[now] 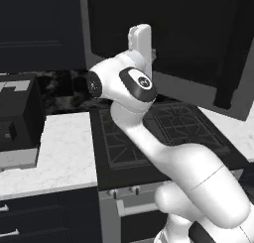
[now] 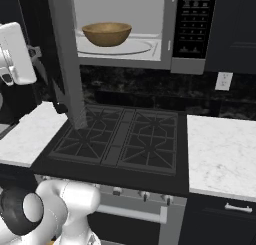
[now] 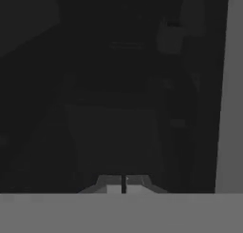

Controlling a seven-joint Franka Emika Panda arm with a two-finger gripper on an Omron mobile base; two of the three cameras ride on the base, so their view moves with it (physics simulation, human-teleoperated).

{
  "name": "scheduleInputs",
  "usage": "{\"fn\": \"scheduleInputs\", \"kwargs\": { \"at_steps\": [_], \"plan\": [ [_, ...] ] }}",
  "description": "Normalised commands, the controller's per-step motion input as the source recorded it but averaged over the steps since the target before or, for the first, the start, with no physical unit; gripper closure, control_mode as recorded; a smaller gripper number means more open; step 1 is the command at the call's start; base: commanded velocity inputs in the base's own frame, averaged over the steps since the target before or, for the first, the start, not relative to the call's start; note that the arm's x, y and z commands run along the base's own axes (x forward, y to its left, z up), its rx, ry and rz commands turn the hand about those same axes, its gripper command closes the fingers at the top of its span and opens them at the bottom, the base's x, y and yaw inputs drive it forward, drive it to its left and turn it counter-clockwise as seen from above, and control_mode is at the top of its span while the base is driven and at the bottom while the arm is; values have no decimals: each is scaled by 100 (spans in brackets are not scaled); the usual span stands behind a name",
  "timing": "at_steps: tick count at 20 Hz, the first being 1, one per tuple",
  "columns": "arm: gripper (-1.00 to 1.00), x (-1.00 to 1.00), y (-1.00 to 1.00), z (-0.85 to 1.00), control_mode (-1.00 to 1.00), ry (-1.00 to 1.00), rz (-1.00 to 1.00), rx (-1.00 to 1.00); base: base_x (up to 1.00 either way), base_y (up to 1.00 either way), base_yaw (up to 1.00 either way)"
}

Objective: Open the microwave, place the bowl with waffle inside the microwave, then close the microwave door and turn it on.

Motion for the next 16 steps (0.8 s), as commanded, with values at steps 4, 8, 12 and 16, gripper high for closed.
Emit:
{"fn": "scheduleInputs", "kwargs": {
  "at_steps": [4,8,12,16],
  "plan": [
    [100,73,-100,6,-100,39,20,17,0,0,0],
    [100,80,-100,7,-100,37,23,17,0,0,0],
    [100,79,-97,11,-100,34,27,11,0,0,0],
    [100,84,-88,22,-100,28,33,10,0,0,0]
  ]
}}
